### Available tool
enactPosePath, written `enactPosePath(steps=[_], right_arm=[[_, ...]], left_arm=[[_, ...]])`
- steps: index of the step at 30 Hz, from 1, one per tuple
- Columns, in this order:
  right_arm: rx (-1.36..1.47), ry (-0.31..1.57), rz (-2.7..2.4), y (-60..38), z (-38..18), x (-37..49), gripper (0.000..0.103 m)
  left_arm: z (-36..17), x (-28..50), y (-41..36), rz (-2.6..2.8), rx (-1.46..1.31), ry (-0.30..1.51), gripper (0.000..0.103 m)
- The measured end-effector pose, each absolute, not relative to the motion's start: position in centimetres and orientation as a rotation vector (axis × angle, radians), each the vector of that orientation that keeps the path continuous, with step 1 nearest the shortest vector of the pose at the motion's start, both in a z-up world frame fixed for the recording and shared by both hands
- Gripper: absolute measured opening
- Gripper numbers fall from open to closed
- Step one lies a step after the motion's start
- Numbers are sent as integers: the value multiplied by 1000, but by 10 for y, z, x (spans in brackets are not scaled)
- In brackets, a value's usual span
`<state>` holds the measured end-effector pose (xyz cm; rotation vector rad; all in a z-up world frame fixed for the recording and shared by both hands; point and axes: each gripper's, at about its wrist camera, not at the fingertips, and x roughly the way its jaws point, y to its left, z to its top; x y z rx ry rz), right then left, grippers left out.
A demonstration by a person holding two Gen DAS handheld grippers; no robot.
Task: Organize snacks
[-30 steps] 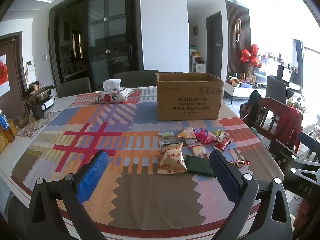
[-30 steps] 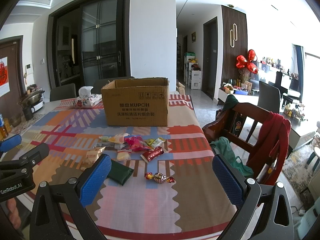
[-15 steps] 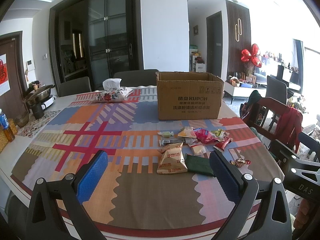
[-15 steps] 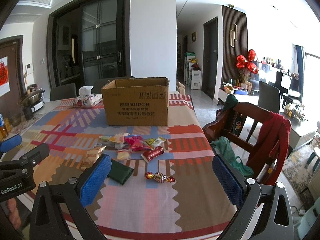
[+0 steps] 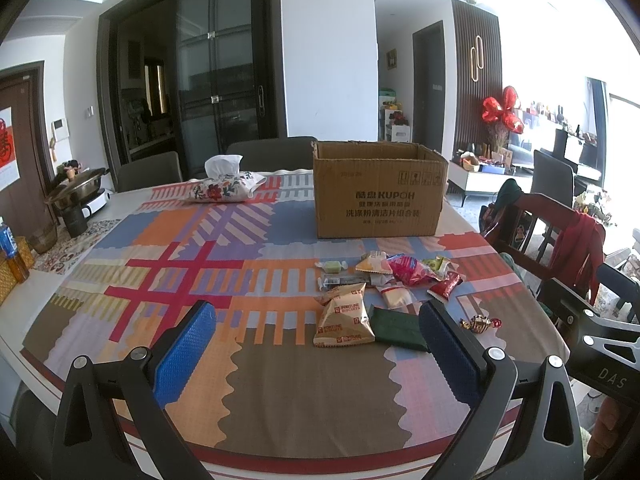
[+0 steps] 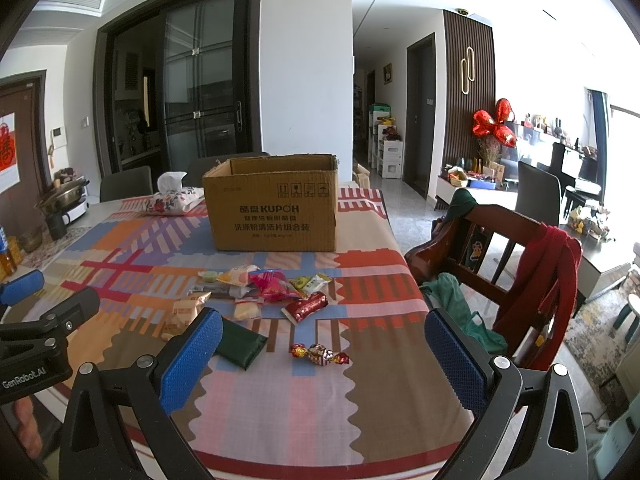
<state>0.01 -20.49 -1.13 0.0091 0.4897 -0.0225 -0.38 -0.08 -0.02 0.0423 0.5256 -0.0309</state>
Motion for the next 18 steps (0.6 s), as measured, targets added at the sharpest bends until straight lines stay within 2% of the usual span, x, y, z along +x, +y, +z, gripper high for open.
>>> enactPosePath(steps=[18], right_arm=[[10,499,-19,-206,-11,0,102]], left_arm=[[-2,-3,-1,-31,42,533,103]])
